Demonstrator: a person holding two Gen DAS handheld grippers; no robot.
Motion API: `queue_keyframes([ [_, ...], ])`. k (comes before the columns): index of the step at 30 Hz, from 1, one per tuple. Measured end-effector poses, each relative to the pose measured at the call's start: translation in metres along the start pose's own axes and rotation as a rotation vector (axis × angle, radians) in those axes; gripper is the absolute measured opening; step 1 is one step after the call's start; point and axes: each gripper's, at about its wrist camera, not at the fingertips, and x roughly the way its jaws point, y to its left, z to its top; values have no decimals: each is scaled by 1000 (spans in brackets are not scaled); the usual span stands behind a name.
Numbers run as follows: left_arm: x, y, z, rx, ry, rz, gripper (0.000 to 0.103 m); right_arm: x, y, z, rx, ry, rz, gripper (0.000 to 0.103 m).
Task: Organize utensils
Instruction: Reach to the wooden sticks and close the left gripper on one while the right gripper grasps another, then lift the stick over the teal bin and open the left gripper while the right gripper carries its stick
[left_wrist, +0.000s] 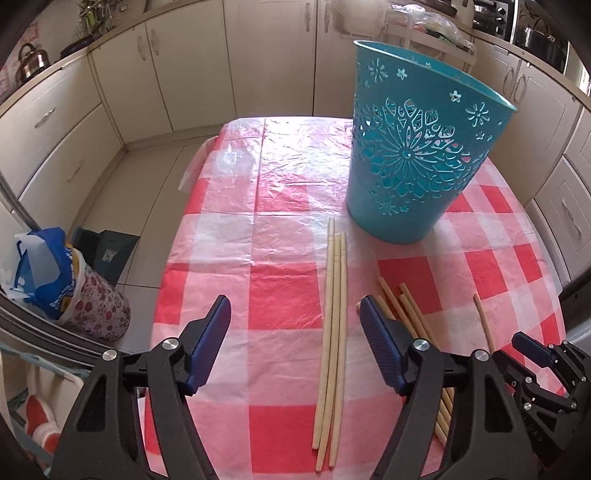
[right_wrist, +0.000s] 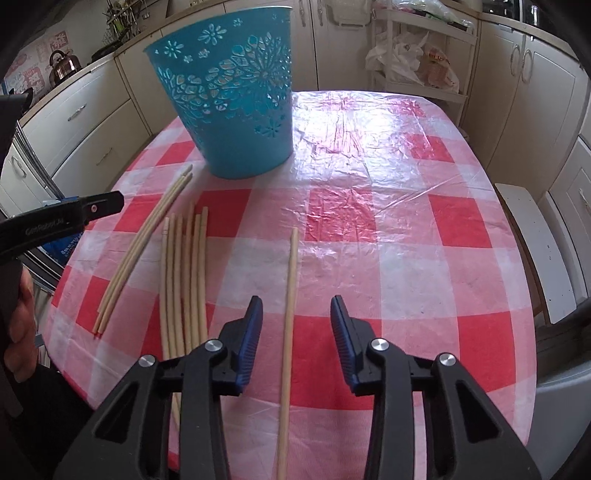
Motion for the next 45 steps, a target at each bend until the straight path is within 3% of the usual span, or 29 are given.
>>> queue_keyframes([
  [2,15,-4,8,16,19,-7,60,7,-3,1,-1,11,2,31],
  [6,43,-6,19,33,60,15,49,9,-2,2,-15,-7,3,31],
  [12,59,-5,20,35,101,11,47,13,-1,6,-21,-22,13,27],
  [17,56,-8,14,56,102,-3,42,15,-2,9,-15,-13,57,6],
  [20,54,-7,16,54,109,-33,23,16,1,11,-16,1,97,6],
  [26,62,-10,29,74,133,-15,24,21,5,19,-20,44,119,6],
  [27,62,-10,30,78,138,-17,21,21,5,20,-26,47,119,6],
  [29,61,-13,30,98,149,-53,6,22,5,21,-29,55,131,6],
  [32,55,-11,27,91,166,-91,5,24,-2,21,24,63,183,6],
  [38,5,6,23,39,62,-153,5,17,-19,20,116,29,223,5],
  [45,-100,19,41,8,-299,-195,5,15,-30,20,185,3,249,5],
])
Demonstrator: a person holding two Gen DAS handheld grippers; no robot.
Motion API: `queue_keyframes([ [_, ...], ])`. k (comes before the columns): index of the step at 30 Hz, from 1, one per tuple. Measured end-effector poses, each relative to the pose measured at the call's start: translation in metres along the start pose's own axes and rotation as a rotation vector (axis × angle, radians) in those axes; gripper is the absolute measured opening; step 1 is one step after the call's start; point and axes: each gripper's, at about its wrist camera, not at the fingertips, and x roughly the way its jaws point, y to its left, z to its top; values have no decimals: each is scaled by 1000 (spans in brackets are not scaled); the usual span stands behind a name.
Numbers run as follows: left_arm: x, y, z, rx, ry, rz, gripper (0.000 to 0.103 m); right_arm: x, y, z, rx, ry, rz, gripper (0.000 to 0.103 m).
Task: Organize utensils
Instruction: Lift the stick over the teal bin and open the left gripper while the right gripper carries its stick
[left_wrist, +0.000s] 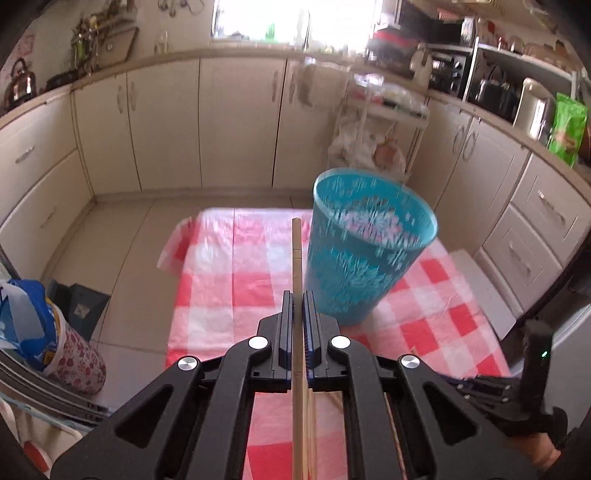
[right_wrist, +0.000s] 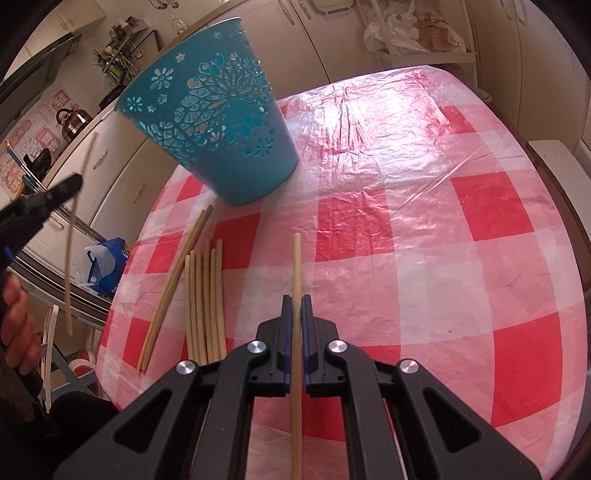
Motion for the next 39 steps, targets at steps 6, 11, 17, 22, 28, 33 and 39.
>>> queue_keyframes([
  [6,-27,-21,67,-49,-283,-102,5,-5,-3,3,24,-27,15,5],
  [11,-5,-47,115,-50,-460,-142,5,-8,-7,1,39,-25,23,5],
  [17,53,-62,132,-95,-445,-90,5,-9,-11,2,53,-32,29,6],
  [22,77,-57,114,-115,-399,-49,6,-12,-14,2,64,-39,41,6],
  [28,86,-49,99,-99,-355,-17,19,-17,-10,3,56,-55,47,6],
  [33,59,-36,79,-112,-351,-3,38,-26,-10,7,67,-97,60,6],
  [39,19,-17,45,-171,-322,65,49,-57,-1,16,63,-216,136,6],
])
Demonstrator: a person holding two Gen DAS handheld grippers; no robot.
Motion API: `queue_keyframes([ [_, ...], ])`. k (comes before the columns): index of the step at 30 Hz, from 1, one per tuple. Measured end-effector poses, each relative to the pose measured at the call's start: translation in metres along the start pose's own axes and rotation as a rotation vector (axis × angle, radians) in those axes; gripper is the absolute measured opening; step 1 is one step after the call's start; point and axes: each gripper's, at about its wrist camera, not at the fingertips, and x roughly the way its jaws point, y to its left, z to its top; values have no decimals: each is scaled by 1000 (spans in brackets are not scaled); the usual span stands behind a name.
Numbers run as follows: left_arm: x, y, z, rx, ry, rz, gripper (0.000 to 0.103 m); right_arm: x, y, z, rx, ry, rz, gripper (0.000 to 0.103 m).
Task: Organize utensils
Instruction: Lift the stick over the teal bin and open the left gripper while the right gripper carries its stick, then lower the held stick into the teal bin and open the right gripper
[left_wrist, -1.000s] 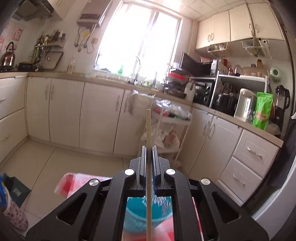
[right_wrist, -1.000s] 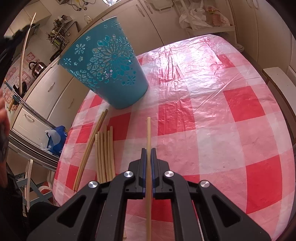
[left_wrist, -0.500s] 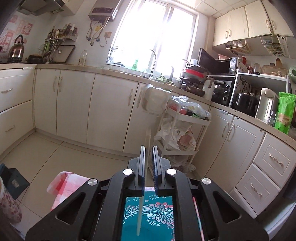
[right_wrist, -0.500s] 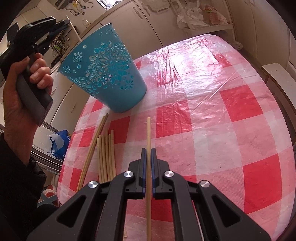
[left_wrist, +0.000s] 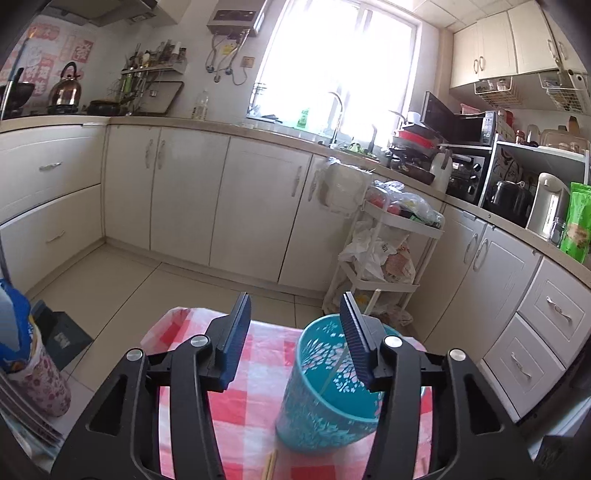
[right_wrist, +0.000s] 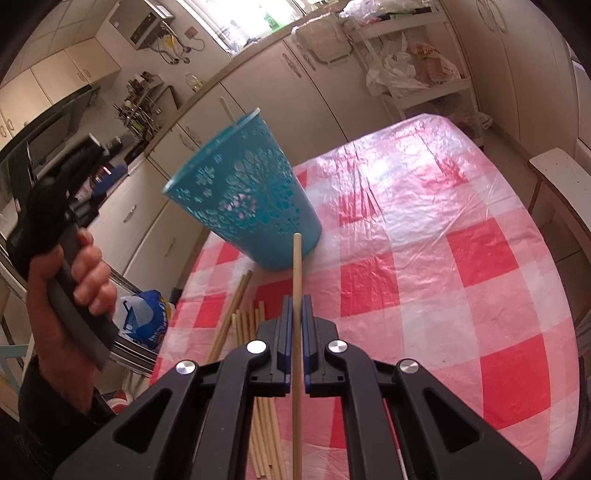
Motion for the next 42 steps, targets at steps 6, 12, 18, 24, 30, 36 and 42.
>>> queue_keyframes([
  [6,-9,18,-17,-52,66,26,56,-26,38,43,-30,-160,105,6],
  [12,-18,27,-15,-62,49,26,58,-32,89,113,-113,-347,156,6],
  [18,-19,38,-9,-98,45,25,58,-1,128,165,-168,-529,107,6],
  [24,-21,45,-6,-122,38,20,58,60,127,170,-199,-514,3,6],
  [30,-23,49,-2,-136,29,13,60,67,111,154,-194,-476,-22,33],
  [36,-23,47,-7,-100,45,29,63,15,106,129,-211,-465,-9,33],
  [42,-12,46,-31,-7,218,64,70,-6,84,44,-273,-184,-62,32],
])
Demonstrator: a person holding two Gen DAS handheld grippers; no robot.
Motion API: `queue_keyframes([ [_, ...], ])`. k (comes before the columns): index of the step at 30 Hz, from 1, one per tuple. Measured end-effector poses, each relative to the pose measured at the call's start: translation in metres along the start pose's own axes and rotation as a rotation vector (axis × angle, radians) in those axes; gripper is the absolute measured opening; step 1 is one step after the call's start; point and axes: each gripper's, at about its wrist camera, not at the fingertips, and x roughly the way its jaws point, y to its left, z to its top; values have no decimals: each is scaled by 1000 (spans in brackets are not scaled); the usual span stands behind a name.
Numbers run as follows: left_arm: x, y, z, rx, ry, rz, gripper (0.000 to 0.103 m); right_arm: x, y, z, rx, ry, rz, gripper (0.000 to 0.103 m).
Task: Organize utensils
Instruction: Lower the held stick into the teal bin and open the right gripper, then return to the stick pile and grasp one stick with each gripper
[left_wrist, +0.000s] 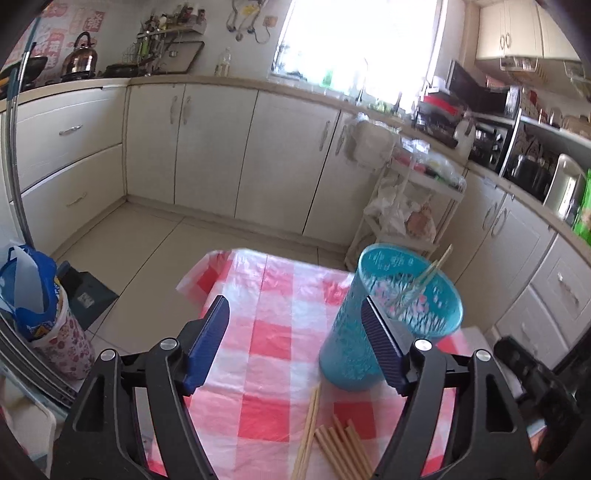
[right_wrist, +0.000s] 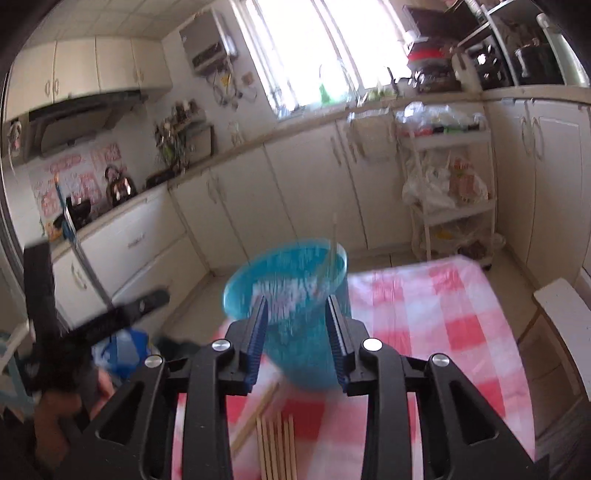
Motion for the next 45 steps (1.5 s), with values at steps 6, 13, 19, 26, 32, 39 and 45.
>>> queue_keyframes([
  [6,31,-1,-47,49,257,41,70,47,6,-85,-73,365,28,15],
  [13,35,6,-81,87,342,84,70,85,18,-104,-149,458,-2,15],
  [19,49,-2,-85,166,358,125,70,88,10,-106,-142,456,-38,12],
  [26,76,-21,-90,244,386,145,70,86,-5,-102,-67,445,-7,12],
  [32,91,-26,-98,275,414,168,70,85,-3,-100,-121,427,-48,12],
  [39,96,-18,-101,250,435,172,70,87,-8,-96,-81,420,-40,12],
  [45,98,-19,-104,268,444,181,70,90,-3,-99,-116,432,-49,12],
])
